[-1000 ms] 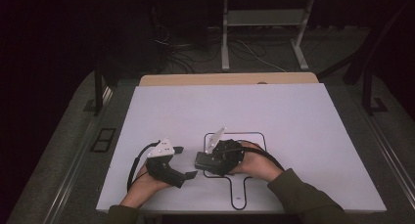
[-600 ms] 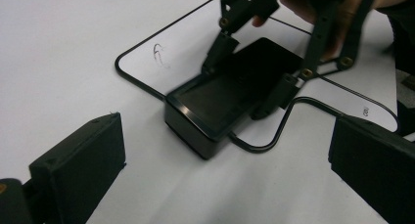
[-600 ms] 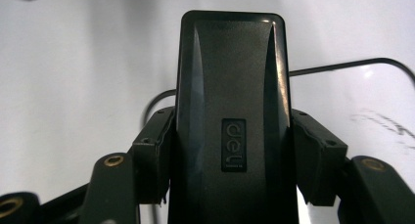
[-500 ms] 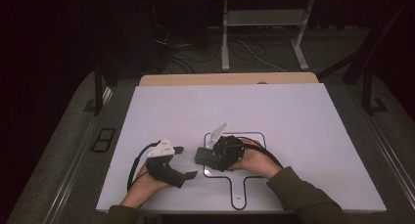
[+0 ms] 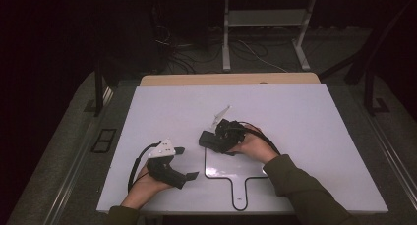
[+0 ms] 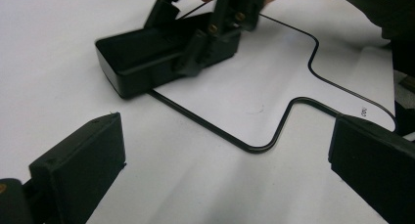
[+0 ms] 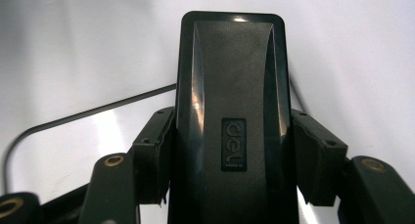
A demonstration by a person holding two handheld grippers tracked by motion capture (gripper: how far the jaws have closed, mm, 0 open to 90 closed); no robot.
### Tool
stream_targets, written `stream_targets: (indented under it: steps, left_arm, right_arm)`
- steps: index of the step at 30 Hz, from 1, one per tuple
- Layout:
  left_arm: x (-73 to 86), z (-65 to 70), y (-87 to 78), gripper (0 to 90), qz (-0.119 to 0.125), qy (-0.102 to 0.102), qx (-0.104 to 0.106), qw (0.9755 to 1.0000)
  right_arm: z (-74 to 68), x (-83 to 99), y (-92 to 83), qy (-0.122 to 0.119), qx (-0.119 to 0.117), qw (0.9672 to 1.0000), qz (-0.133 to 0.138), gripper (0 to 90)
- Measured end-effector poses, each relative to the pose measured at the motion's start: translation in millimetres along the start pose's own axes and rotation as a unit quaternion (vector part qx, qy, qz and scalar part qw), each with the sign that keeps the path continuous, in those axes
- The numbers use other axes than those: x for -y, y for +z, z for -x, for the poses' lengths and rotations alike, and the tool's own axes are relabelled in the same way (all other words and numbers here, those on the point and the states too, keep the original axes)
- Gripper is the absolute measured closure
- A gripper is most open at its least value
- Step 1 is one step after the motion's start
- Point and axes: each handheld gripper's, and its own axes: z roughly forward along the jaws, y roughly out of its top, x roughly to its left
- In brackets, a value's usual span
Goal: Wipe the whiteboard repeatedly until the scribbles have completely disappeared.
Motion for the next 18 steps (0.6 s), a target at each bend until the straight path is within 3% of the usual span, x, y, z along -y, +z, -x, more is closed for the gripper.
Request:
stream_targets:
  steps: [10, 18]
  left_arm:
    - [0.1, 0.4, 0.4, 0.0, -0.001, 0.000, 0.001, 1.0000]
    - [0.1, 0.5, 0.5, 0.0, -0.002, 0.000, 0.001, 1.0000]
  right_arm:
    - [22.3, -4.6, 3.4, 0.027, 0.018, 0.9995, 0.000, 39.0]
    - [17.3, -5.1, 3.5, 0.021, 0.017, 0.9996, -0.004, 39.0]
